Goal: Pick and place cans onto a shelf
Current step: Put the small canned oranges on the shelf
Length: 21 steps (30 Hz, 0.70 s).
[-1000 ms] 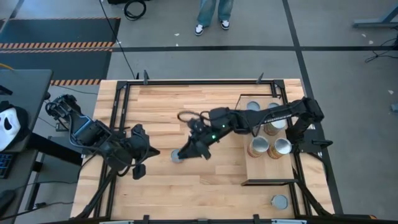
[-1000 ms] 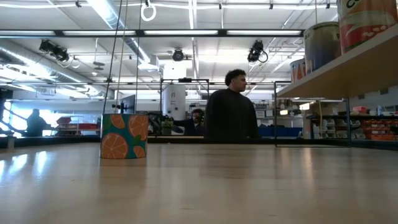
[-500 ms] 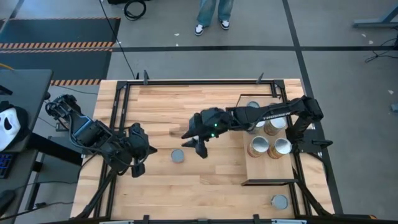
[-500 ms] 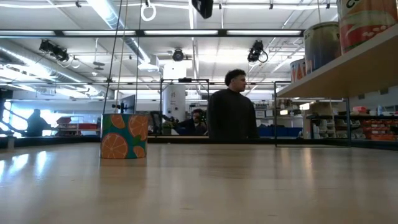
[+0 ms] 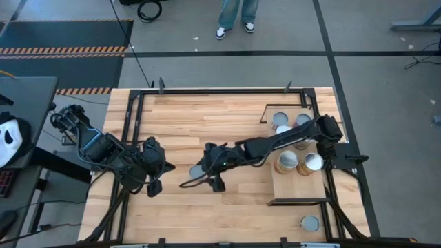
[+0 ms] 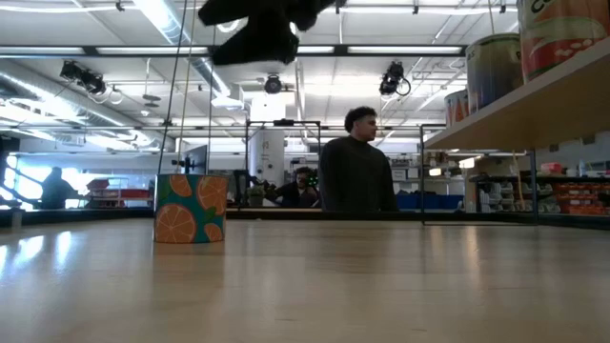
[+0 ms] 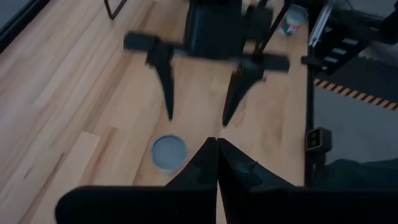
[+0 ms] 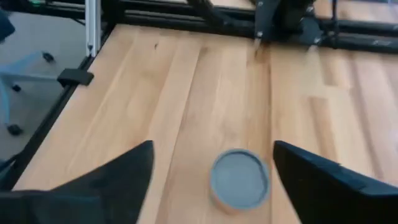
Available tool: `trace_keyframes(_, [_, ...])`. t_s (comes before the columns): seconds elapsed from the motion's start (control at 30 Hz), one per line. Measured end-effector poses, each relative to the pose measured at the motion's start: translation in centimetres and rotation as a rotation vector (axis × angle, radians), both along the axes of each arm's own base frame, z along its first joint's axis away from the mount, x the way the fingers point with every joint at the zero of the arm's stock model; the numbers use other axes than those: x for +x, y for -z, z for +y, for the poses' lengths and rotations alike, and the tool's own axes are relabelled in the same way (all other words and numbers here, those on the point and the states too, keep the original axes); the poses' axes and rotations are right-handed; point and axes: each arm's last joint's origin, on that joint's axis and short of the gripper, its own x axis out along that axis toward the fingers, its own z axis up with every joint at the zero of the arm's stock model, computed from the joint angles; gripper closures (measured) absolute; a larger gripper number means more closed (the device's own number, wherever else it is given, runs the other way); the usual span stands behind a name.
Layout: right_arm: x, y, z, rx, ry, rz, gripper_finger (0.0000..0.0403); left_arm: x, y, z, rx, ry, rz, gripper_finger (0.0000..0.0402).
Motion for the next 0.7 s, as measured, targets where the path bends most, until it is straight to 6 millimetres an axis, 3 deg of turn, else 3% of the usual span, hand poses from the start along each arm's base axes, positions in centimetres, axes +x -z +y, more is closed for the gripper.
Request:
trace_keyframes(0.1, [0.7,1.3,0.2,0.021,0.022,0.010,0.0020,0.1,-0.1,-0.1,-0.025,-0.016,-0.013,0.0393])
trace_keyframes(0.17, [1.0,1.7,0.2,0.032,0.029,0.002,0.0008,0.1,-0.1,-0.1,-0.028,-0.021,-0.016,0.0393])
trace_keyframes(0.47, [1.7,3.1,-0.5,0.033,0.068,0.020,0.0005,0.1,-0.1,0.0,-0.029,-0.060,-0.034,0.0393])
trace_keyframes(0.7, [2.7,5.4,-1.1,0.008,0.066,0.039,0.0003,0.1,-0.1,0.0,-0.043,-0.079,-0.039,0.0393])
